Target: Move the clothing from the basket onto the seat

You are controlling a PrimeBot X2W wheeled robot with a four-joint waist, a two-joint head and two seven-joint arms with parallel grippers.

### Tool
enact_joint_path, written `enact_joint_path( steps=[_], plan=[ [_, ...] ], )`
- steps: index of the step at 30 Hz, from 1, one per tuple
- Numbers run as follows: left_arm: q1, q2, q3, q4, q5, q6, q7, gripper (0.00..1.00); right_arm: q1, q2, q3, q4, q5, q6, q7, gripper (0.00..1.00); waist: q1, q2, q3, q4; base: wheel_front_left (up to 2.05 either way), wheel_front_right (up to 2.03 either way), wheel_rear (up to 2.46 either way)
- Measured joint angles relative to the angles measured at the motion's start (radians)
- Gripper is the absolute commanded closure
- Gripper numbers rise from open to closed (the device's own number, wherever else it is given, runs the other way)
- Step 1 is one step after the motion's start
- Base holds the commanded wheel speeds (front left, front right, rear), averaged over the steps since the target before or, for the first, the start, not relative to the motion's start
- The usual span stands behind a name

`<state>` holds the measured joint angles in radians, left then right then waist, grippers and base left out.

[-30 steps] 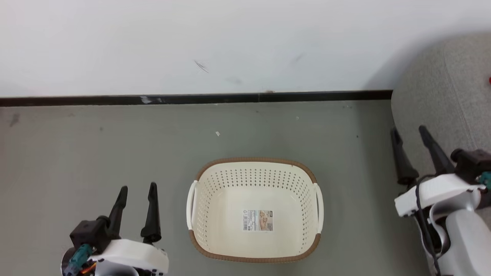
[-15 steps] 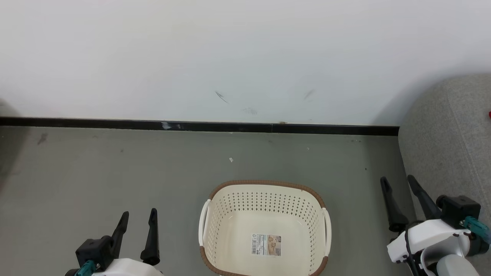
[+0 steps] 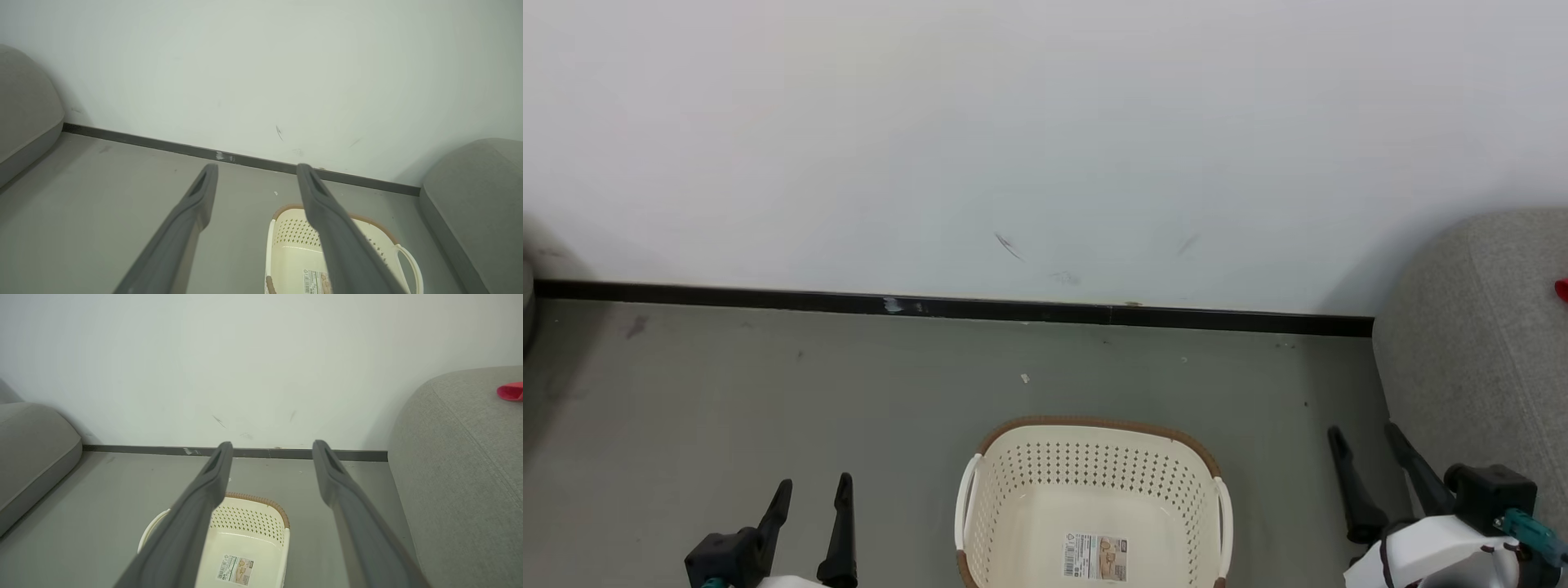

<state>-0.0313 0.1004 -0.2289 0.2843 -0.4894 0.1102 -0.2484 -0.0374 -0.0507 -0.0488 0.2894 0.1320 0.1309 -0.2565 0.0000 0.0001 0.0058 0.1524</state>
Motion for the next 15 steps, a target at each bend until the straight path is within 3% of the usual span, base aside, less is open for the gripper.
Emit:
enact_joint_path(
  steps=[5, 6, 15],
  plan=[
    [0.005, 0.001, 0.002, 0.004, 0.008, -0.008, 0.0, 0.0, 0.029, 0.007, -0.001, -0.015, 0.0, 0.0, 0.0, 0.0, 0.0, 0.0, -0.018, 0.006, 0.0, 0.0, 0.0],
    [0.006, 0.0, 0.001, 0.006, 0.007, -0.008, 0.0, 1.0, 0.034, 0.009, 0.0, -0.014, 0.0, 0.0, 0.0, 1.0, 0.0, 0.0, -0.02, 0.007, 0.0, 0.0, 0.0],
    [0.052, -0.033, -0.011, 0.069, -0.005, -0.007, 0.007, 1.0, 0.081, 0.036, -0.001, 0.063, 0.009, 0.0, 0.003, 1.0, 0.0, 0.0, -0.02, 0.007, 0.0, 0.0, 0.0]
  ],
)
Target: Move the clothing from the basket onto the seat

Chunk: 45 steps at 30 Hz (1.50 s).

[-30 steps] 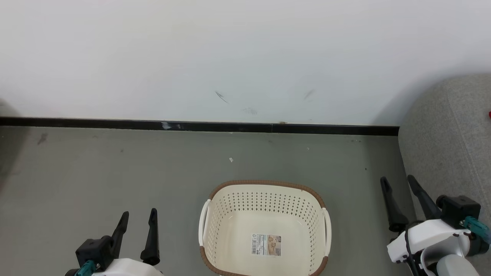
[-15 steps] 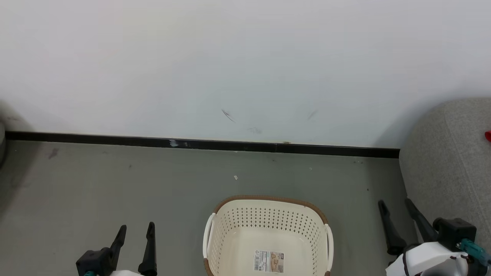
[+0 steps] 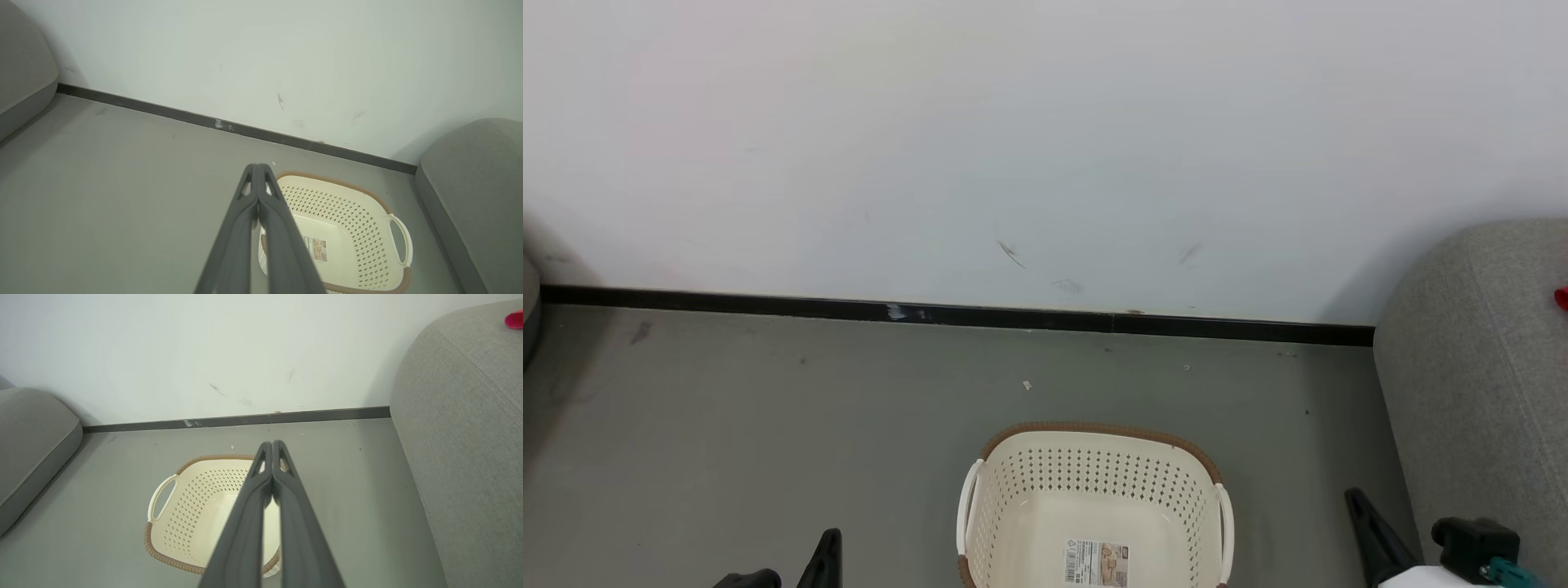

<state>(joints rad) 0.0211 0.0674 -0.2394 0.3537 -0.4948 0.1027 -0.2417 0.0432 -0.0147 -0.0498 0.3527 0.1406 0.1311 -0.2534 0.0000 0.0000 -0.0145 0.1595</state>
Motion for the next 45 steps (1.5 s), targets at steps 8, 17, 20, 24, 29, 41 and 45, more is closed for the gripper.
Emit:
enact_joint_path(
  steps=[8, 17, 20, 24, 29, 41, 45],
  plan=[
    [-0.001, 0.0, 0.017, 0.0, -0.095, -0.012, 0.034, 1.0, -0.029, 0.0, -0.051, 0.021, 0.096, 0.0, 0.046, 1.0, 0.0001, 0.0, 0.0, -0.001, 0.0, 0.0, 0.0],
    [-0.01, -0.003, 0.042, 0.0, -0.196, -0.036, 0.065, 1.0, -0.04, 0.0, -0.073, 0.025, 0.234, 0.0, 0.1, 1.0, 0.0006, 0.0, 0.0, -0.009, 0.0, 0.0, 0.0],
    [-0.011, -0.004, 0.052, 0.0, -0.226, -0.045, 0.074, 1.0, -0.051, 0.0, -0.08, 0.025, 0.277, 0.0, 0.12, 1.0, 0.0023, 0.0, 0.0, -0.014, 0.0, 0.0, 0.0],
    [-0.015, -0.005, 0.069, -0.001, -0.272, -0.054, 0.085, 1.0, -0.053, 0.0, -0.086, 0.025, 0.337, 0.0, 0.141, 1.0, 0.0055, 0.0, -0.001, -0.023, 0.0, 0.0, 0.0],
    [-0.016, -0.006, 0.086, -0.003, -0.329, -0.063, 0.106, 1.0, -0.056, -0.001, -0.091, 0.023, 0.411, 0.0, 0.166, 1.0, 0.0102, 0.0, -0.004, -0.035, 0.0, 0.0, 0.0],
    [-0.02, -0.01, 0.135, -0.019, -0.474, -0.097, 0.149, 1.0, -0.071, -0.002, -0.093, 0.01, 0.607, 0.0, 0.219, 1.0, 0.0174, 0.0, -0.011, -0.068, 0.0, 0.0, 0.0],
    [-0.022, -0.011, 0.146, -0.024, -0.52, -0.106, 0.164, 1.0, -0.072, -0.003, -0.094, 0.005, 0.667, 0.0, 0.232, 1.0, 0.0171, 0.0, -0.011, -0.076, 0.0, 0.0, 0.0]
  ],
)
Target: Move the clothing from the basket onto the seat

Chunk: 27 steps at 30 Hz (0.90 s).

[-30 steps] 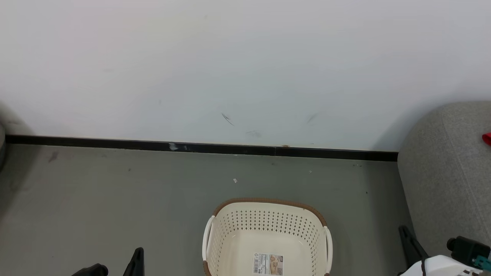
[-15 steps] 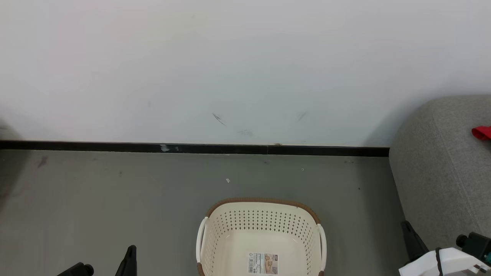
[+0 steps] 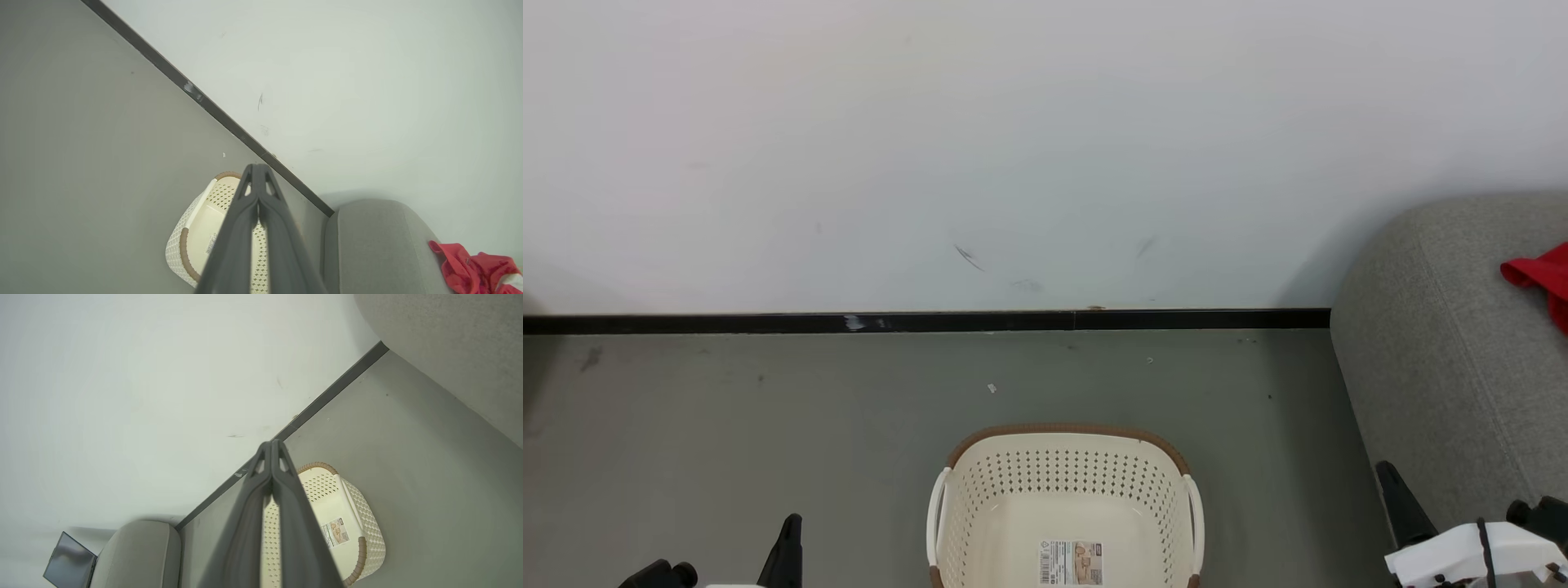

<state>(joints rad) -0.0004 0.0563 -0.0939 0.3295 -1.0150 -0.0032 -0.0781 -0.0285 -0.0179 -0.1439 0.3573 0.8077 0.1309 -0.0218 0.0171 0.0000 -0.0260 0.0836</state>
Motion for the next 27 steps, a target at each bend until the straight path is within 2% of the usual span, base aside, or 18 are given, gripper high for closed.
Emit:
enact_joint_path(
  steps=[16, 27],
  plan=[
    [-0.016, -0.007, 0.052, -0.012, -0.178, -0.028, 0.058, 1.0, -0.005, -0.004, -0.001, -0.02, 0.239, 0.0, 0.037, 1.0, -0.013, 0.0, 0.012, -0.026, 0.0, 0.0, 0.0],
    [-0.034, -0.012, 0.088, -0.021, -0.3, -0.061, 0.096, 1.0, -0.02, -0.008, -0.001, -0.034, 0.405, 0.0, 0.074, 1.0, -0.0158, 0.0, 0.021, -0.044, 0.0, 0.0, 0.0]
  ],
)
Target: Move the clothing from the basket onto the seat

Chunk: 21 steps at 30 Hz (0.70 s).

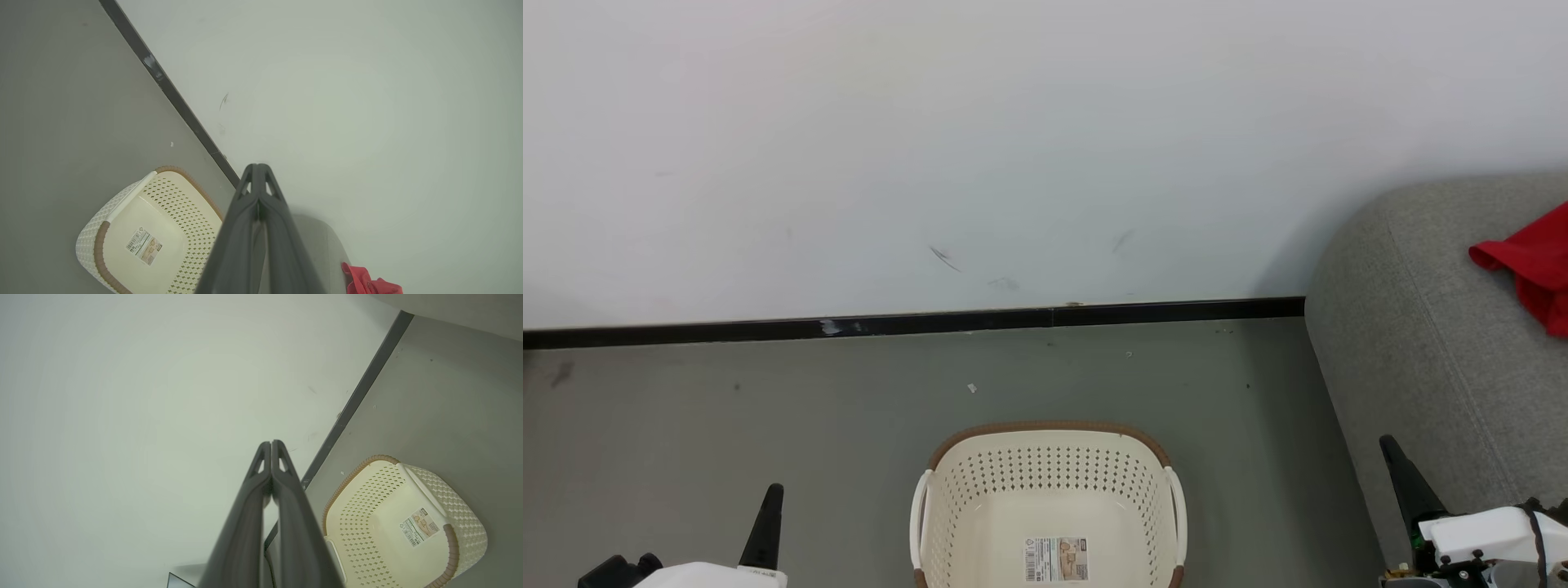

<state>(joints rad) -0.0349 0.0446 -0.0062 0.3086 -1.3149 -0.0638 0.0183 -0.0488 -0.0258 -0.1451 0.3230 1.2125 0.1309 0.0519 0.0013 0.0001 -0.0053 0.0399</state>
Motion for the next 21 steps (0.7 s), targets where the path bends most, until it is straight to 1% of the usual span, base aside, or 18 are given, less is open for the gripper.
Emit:
enact_joint_path(
  steps=[5, 21],
  plan=[
    [-0.001, -0.002, 0.013, -0.003, -0.041, -0.004, 0.013, 1.0, -0.002, -0.002, -0.001, -0.006, 0.057, 0.0, 0.008, 1.0, -0.0003, 0.0, 0.002, -0.006, 0.0, 0.0, 0.0],
    [-0.021, -0.008, 0.065, -0.018, -0.222, -0.046, 0.07, 1.0, -0.019, -0.004, -0.005, -0.026, 0.292, 0.0, 0.055, 1.0, -0.0006, 0.0, 0.006, -0.032, 0.0, 0.0, 0.0]
  ],
)
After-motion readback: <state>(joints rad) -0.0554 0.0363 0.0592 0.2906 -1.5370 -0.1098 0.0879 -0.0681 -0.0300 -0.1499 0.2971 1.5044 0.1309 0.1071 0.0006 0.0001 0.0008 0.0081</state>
